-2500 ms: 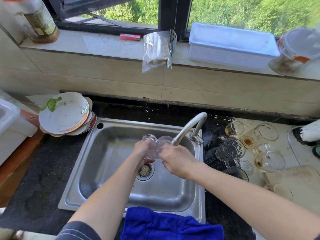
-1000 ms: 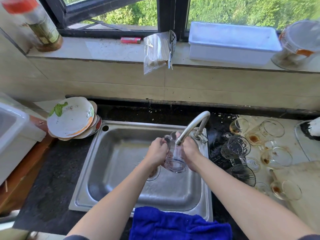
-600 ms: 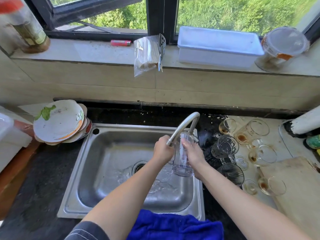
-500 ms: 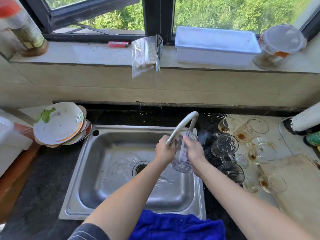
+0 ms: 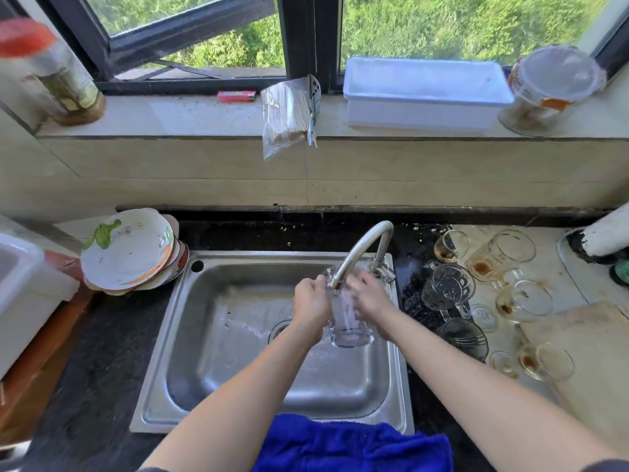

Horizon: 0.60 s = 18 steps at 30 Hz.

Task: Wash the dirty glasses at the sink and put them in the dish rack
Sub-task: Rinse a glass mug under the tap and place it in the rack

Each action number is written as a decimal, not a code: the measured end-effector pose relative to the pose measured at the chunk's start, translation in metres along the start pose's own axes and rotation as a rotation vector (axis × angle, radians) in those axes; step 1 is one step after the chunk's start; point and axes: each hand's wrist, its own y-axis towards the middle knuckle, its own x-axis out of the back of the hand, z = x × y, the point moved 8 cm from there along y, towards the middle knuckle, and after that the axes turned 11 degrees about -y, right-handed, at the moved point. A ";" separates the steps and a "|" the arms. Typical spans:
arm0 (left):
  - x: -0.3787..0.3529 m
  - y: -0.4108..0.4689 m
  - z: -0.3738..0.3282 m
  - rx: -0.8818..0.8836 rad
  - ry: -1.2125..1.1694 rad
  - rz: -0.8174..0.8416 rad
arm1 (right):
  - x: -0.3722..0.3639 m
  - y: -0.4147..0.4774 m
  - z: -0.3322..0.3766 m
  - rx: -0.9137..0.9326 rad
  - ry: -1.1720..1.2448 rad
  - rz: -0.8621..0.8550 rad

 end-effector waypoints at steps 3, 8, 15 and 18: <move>0.004 -0.001 0.009 0.045 -0.097 -0.004 | 0.001 -0.001 0.012 0.067 -0.093 -0.057; 0.023 0.003 0.014 0.127 -0.218 -0.086 | -0.024 -0.032 -0.013 -0.018 -0.064 0.136; 0.021 0.017 -0.015 -0.048 0.094 0.078 | -0.005 -0.018 0.009 0.220 -0.371 0.094; 0.018 0.015 -0.021 -0.058 0.019 0.114 | 0.005 -0.016 0.006 0.188 -0.263 0.053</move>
